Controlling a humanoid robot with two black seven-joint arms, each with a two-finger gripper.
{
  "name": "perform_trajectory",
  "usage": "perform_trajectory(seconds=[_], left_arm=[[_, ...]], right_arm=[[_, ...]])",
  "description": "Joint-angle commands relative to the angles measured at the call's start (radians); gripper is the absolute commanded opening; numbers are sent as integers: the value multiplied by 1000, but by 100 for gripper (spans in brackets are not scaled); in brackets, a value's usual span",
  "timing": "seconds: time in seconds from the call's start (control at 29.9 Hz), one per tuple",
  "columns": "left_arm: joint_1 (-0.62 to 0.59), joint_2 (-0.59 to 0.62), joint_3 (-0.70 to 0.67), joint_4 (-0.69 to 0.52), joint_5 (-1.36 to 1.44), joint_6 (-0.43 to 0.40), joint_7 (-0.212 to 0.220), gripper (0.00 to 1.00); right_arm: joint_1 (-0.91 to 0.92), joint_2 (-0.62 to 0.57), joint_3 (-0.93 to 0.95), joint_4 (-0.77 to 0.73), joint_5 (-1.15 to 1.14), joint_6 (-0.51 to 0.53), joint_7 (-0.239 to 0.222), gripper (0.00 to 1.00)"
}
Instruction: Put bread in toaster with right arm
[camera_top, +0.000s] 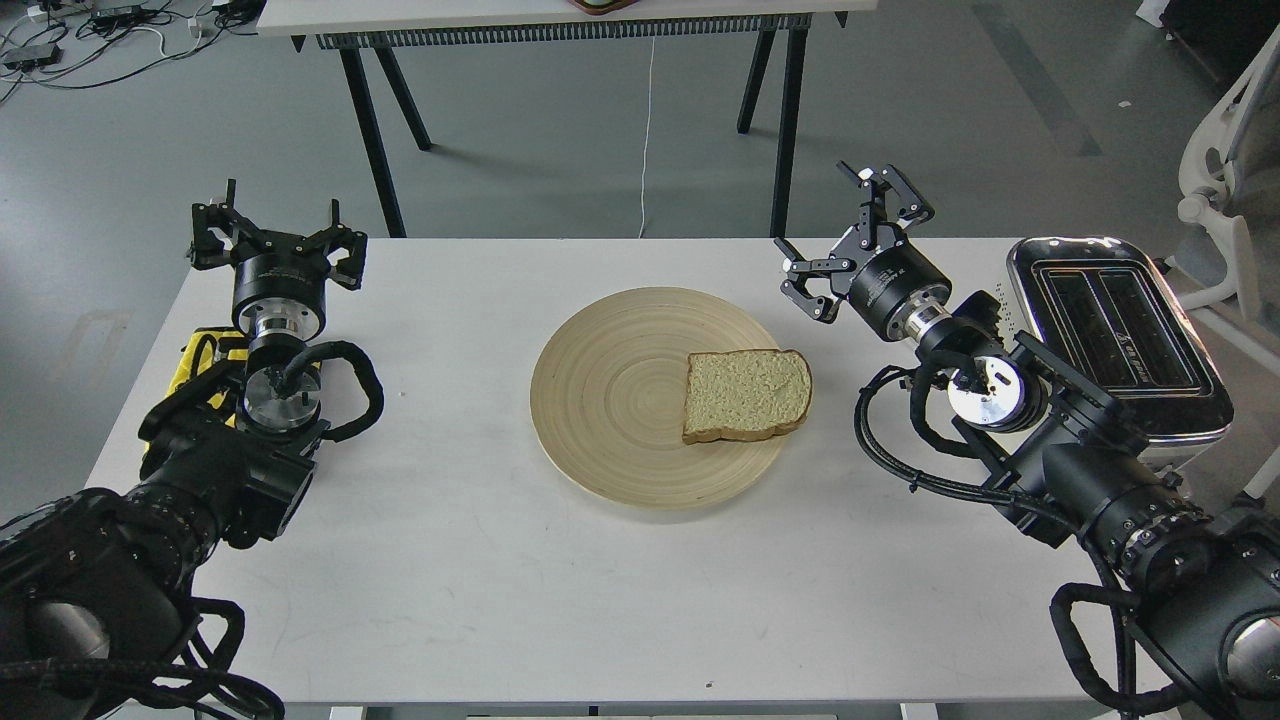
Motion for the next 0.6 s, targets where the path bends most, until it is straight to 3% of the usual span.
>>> perform_trajectory(seconds=[0.0,0.33,0.57], left_arm=[[0,1,0,0,0,0,2,100],[1,0,2,-1,0,0,0,100],[1,0,2,-1,0,0,0,100]], right_arm=[[0,-1,-1,-1,-1,0,0,100],[-8,-2,-18,5,-8,0,0,100],[47,-5,-145,-7,-21,0,1,100]])
